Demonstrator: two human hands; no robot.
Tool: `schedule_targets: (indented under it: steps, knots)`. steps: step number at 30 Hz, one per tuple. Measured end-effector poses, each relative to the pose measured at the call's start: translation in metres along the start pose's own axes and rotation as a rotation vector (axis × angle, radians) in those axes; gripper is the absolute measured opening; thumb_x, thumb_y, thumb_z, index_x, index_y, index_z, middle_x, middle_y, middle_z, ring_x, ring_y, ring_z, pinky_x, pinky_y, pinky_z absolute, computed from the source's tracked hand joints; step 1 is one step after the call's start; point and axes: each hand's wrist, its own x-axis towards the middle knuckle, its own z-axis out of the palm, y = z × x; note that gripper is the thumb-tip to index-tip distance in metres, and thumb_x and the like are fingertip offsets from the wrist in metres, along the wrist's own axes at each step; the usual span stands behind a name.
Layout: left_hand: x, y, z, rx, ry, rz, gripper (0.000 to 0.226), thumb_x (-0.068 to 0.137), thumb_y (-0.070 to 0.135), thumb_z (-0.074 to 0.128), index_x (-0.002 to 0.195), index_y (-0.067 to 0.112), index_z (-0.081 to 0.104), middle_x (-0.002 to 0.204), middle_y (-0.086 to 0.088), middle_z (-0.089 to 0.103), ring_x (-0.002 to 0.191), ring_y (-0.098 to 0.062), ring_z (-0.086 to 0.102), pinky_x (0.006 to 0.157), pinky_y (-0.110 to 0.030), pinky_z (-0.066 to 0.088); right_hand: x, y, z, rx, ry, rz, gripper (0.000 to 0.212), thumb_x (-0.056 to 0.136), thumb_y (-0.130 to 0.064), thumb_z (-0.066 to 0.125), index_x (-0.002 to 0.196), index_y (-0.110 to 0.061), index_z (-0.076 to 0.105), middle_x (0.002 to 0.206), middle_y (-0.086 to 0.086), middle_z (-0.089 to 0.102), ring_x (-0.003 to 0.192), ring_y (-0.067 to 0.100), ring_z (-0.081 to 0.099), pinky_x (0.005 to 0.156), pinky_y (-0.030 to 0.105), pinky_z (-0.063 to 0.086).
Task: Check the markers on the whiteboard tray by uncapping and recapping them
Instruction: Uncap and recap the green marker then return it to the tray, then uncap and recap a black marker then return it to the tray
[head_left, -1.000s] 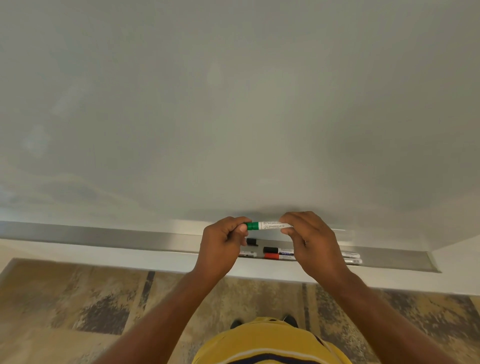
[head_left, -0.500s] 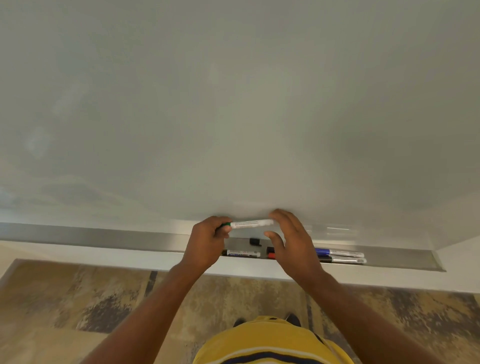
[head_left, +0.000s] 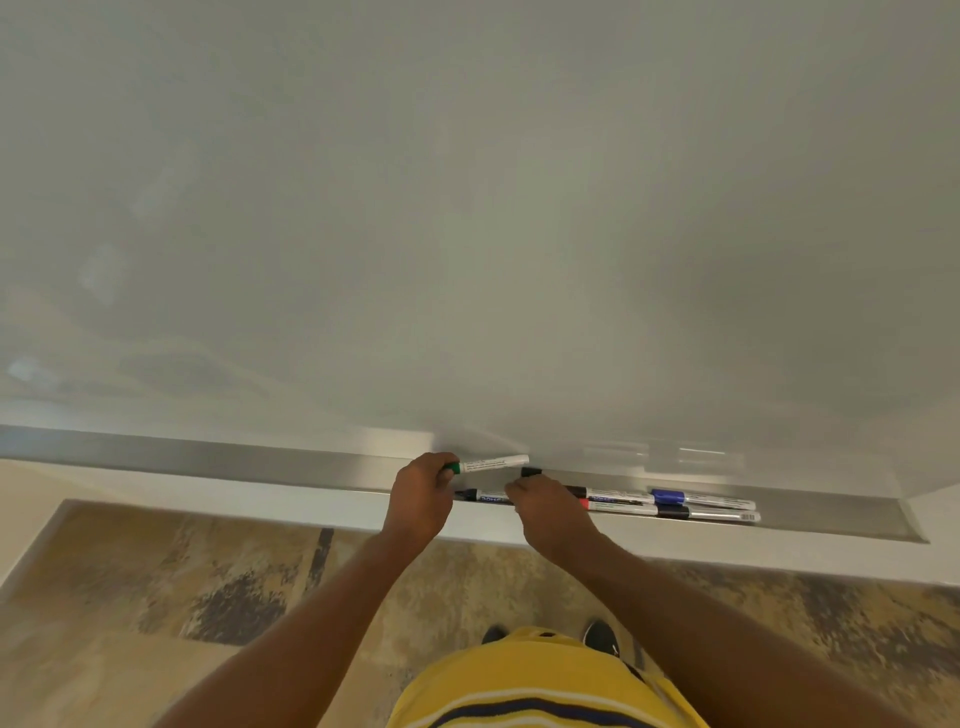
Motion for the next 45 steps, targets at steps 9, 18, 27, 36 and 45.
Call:
schedule_targets:
  steps: [9, 18, 27, 36, 45]
  knots:
    - [0.007, -0.013, 0.007, 0.107, -0.033, 0.02, 0.026, 0.083, -0.005, 0.049, 0.086, 0.011, 0.07, 0.082, -0.01, 0.068, 0.077, -0.029, 0.058, 0.068, -0.042, 0.052, -0.009, -0.005, 0.008, -0.004, 0.136, 0.052, 0.032, 0.078, 0.006, 0.058, 0.108, -0.005, 0.061, 0.11, 0.013, 0.062, 0.102, 0.028, 0.052, 0.09, 0.037, 0.047]
    - [0.001, -0.02, 0.035, 0.296, -0.11, 0.085, 0.028, 0.082, -0.003, 0.053, 0.095, 0.015, 0.071, 0.101, -0.007, 0.067, 0.092, -0.029, 0.054, 0.075, -0.037, 0.047, -0.066, 0.022, 0.004, 0.141, 0.213, 0.217, 0.05, 0.067, 0.009, 0.072, 0.112, -0.012, 0.064, 0.108, 0.007, 0.065, 0.097, 0.024, 0.059, 0.084, 0.031, 0.05]
    - [0.004, -0.009, 0.049, 0.435, -0.146, 0.271, 0.028, 0.085, 0.004, 0.054, 0.103, 0.018, 0.071, 0.104, -0.002, 0.068, 0.097, -0.027, 0.057, 0.075, -0.033, 0.044, -0.072, 0.038, -0.018, 0.185, 0.281, 0.312, 0.043, 0.069, 0.012, 0.07, 0.106, -0.009, 0.068, 0.096, 0.009, 0.066, 0.085, 0.023, 0.057, 0.071, 0.029, 0.05]
    - [0.02, 0.036, 0.069, 0.578, -0.209, 0.442, 0.019, 0.086, 0.013, 0.05, 0.097, 0.016, 0.065, 0.086, -0.007, 0.069, 0.083, -0.029, 0.062, 0.068, -0.032, 0.046, -0.085, 0.059, -0.037, 0.198, 0.388, 0.37, 0.041, 0.065, 0.017, 0.071, 0.1, -0.004, 0.069, 0.09, 0.013, 0.068, 0.078, 0.028, 0.061, 0.068, 0.03, 0.05]
    - [0.031, 0.058, 0.075, 0.766, -0.371, 0.343, 0.015, 0.089, 0.017, 0.054, 0.094, 0.016, 0.068, 0.097, -0.007, 0.071, 0.093, -0.029, 0.065, 0.078, -0.036, 0.054, -0.097, 0.073, -0.046, 0.205, 0.414, 0.394, 0.037, 0.069, 0.015, 0.071, 0.101, -0.005, 0.07, 0.09, 0.013, 0.068, 0.081, 0.029, 0.06, 0.07, 0.025, 0.044]
